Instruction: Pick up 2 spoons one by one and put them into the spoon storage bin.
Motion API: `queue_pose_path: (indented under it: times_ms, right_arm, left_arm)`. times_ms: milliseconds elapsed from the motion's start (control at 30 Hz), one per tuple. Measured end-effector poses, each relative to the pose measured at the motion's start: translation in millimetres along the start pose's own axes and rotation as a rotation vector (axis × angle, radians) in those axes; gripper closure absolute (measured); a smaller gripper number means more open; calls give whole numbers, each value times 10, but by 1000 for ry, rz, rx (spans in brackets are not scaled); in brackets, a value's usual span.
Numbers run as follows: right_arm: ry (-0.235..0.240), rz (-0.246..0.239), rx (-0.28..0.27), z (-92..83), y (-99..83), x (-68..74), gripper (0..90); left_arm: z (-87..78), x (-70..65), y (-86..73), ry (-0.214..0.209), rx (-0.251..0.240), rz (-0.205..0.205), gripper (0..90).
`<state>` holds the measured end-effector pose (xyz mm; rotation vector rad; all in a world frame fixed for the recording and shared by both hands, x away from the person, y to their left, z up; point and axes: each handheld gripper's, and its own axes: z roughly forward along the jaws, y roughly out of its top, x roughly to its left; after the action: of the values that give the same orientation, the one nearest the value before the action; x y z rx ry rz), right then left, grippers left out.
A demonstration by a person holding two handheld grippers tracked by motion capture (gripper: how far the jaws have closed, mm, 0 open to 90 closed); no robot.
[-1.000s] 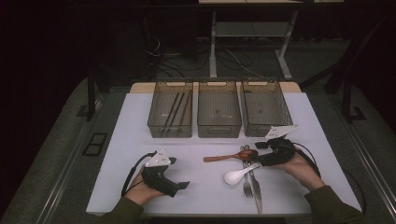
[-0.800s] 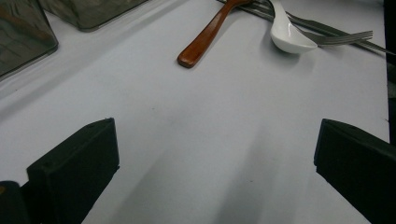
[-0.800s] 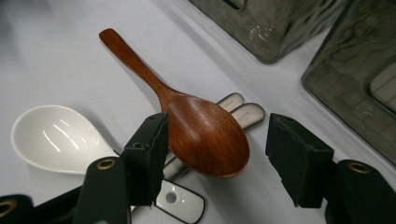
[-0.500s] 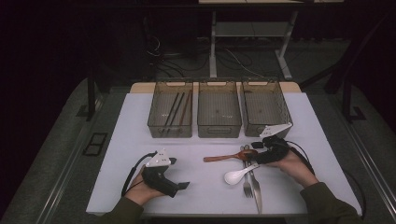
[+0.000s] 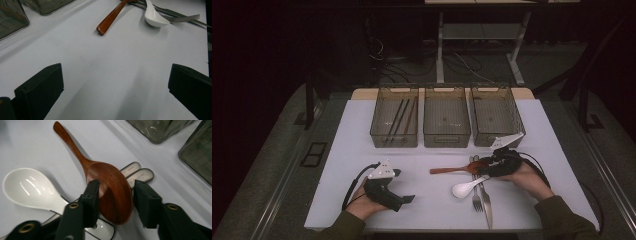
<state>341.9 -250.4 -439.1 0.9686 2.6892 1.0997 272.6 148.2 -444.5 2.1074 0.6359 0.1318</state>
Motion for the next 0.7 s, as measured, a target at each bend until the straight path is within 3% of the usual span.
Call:
queue_pose_path:
  times_ms: [400,700]
  right_arm:
    - [49,-25,-6,-68,-16,-3,791]
    - [52,-37,-12,-92,-12,2,827]
  left_arm:
    - [-1,5,-4,-1,0,2,0]
    - [-11,14,-9,-7,-7,2,0]
